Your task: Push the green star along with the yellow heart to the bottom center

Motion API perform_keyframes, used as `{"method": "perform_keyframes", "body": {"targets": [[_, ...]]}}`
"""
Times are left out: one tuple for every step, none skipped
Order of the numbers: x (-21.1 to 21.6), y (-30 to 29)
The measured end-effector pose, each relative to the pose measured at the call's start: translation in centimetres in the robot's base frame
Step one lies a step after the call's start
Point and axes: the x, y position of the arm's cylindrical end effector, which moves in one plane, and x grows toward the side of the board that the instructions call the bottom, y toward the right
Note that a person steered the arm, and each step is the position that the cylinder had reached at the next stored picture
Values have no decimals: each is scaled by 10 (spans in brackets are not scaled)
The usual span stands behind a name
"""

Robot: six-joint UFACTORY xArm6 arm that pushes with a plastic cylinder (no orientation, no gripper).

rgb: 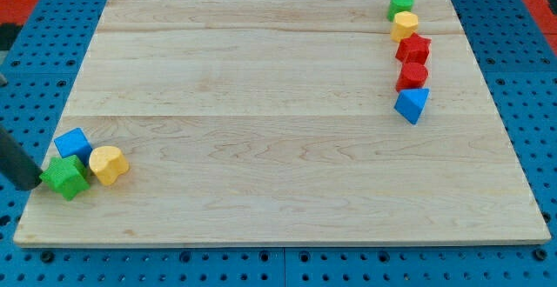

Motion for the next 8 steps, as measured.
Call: {"method": "perform_keyframes", "body": {"targets": [[-5, 10], [-10, 28], [-13, 50], [-13, 78], [-13, 106], [-13, 136], [-5, 161], [33, 160]]}}
